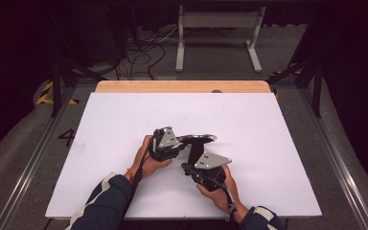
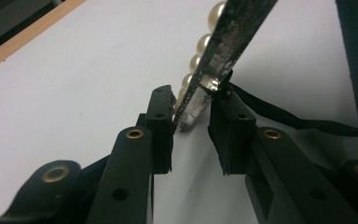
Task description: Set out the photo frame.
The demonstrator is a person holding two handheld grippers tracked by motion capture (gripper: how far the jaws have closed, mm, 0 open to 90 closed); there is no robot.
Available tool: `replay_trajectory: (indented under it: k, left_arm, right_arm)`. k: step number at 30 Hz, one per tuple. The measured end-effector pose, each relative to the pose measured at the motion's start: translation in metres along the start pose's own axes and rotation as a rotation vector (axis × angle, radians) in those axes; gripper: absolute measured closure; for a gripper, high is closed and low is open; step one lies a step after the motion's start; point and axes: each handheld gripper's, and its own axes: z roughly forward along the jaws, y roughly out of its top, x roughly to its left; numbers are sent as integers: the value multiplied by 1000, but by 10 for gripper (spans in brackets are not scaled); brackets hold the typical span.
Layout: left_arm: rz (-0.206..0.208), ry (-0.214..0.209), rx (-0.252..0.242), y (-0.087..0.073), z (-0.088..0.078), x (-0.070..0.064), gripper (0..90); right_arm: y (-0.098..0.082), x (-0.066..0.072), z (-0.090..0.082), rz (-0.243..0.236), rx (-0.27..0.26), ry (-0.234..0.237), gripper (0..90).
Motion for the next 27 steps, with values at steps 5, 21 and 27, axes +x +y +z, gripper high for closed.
replay_trajectory:
  k: [5,21,27]
  left_arm:
    - [9,12,2,-1,-1,-1,707]
    - [17,21,19,-2,-6,-4,722]
    - [12,30,19,-2,-6,-5,722]
  right_arm:
    - [-6,6,11,9,39,-34,900]
    - [-13,13,15,-21,128,-129,900]
    - [-13,18,21,-36,116,-116,900]
